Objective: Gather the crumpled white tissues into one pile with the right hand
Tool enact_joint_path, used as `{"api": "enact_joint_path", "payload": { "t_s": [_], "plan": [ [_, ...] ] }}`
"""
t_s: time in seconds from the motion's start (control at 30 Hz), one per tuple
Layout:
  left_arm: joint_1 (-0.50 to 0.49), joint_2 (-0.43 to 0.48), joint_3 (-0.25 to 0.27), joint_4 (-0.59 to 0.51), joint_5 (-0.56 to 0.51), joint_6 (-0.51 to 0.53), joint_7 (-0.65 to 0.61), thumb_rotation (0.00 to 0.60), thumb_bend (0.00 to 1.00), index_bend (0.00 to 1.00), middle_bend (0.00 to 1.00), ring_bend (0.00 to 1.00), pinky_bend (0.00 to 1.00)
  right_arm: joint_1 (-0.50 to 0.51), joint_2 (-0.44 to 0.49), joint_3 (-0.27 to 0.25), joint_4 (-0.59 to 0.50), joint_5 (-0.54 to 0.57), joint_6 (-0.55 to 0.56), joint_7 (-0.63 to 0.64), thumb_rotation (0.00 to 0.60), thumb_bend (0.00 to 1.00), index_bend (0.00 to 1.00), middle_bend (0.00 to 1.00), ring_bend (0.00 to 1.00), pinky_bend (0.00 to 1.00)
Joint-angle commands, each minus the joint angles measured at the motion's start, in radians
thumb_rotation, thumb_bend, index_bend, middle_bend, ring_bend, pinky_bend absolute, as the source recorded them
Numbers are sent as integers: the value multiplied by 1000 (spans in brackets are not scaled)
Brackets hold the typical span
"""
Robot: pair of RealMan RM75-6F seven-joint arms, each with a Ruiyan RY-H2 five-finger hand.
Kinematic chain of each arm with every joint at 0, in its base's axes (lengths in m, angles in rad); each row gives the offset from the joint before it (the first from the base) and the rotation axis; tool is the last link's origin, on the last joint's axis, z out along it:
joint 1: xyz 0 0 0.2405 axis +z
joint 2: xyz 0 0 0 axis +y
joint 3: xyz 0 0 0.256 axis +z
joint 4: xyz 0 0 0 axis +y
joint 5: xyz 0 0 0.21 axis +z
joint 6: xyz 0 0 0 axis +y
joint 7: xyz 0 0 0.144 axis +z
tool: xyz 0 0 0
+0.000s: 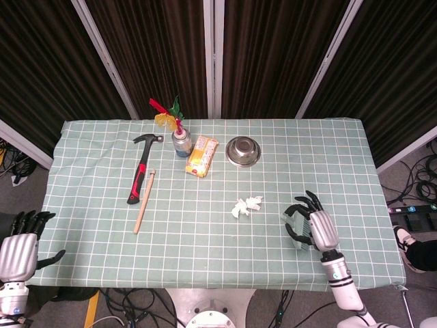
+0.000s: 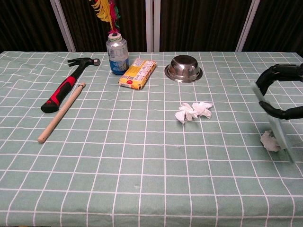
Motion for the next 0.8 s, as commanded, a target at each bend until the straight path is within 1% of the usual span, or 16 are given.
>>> {"api": "enact_joint_path", "payload": {
  "t_s": [0.03, 0.5, 0.67, 0.8],
  "plan": [
    [5, 0, 1, 2, -3, 4, -4, 600, 115, 195, 169, 92, 67, 26, -56, 34, 31, 2, -29, -52, 600, 636, 600, 607, 214, 55],
    [11, -1, 3, 16, -1, 10, -28, 600, 115, 195, 169, 92, 68, 156, -242, 149, 119, -7, -107, -120, 600, 635, 600, 607, 214, 48],
    [12, 0, 4, 21, 1, 10, -41, 600, 115, 195, 169, 92, 67, 196, -299, 177, 168, -16, -107, -144, 600, 635, 600, 607, 214, 43],
    [11, 0, 5, 26, 2, 6, -51, 600, 115, 195, 169, 92, 68, 218, -330, 192, 206, -20, -102, -135, 600, 636, 600, 608, 214, 43]
  ]
}}
